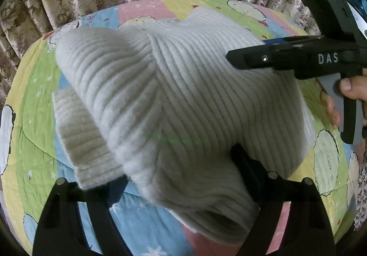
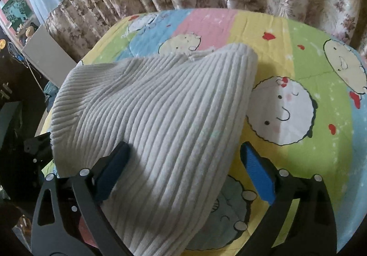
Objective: Fold small clothes
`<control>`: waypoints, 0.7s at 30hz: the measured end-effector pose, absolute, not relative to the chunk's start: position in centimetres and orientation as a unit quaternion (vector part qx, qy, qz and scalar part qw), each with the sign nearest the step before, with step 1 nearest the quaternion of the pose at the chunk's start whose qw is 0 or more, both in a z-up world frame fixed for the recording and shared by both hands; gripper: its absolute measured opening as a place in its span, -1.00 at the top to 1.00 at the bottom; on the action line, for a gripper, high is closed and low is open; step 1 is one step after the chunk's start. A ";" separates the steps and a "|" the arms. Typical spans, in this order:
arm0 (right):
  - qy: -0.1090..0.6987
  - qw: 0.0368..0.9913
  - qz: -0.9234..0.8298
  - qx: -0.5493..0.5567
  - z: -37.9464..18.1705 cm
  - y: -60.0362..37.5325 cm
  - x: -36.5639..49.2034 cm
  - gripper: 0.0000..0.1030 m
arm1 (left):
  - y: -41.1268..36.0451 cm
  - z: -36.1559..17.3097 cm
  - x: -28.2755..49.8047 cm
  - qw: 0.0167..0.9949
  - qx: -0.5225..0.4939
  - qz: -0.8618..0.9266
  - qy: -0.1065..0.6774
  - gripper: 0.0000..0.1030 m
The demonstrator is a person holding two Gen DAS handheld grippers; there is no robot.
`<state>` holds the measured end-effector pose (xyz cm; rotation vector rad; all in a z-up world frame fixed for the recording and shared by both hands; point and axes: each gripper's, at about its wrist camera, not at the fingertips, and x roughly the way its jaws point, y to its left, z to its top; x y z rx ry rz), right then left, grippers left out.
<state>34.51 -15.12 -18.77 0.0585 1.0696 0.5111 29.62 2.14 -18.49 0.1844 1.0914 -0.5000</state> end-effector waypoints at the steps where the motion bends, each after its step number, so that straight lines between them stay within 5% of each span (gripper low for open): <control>1: 0.504 0.829 0.243 0.017 -18.7 -14.8 34.3 -0.86 | 2.1 -18.5 29.7 0.820 0.088 -0.236 0.514 -0.64; 6: 0.509 0.820 0.252 -0.066 -17.7 -12.8 33.8 -0.64 | 1.9 -18.4 30.0 0.812 0.094 -0.243 0.522 -0.60; 10: 0.505 0.809 0.271 -0.129 -17.0 -11.2 33.6 -0.20 | 1.8 -18.4 30.1 0.810 0.096 -0.244 0.524 -0.56; 14: 0.483 0.808 0.278 -0.189 -16.4 -10.2 32.6 0.09 | 1.6 -18.0 29.9 0.813 0.106 -0.242 0.519 -0.33; 21: 0.424 0.817 0.295 -0.257 -15.2 -10.0 30.4 0.24 | 1.1 -16.8 29.4 0.810 0.146 -0.233 0.518 0.09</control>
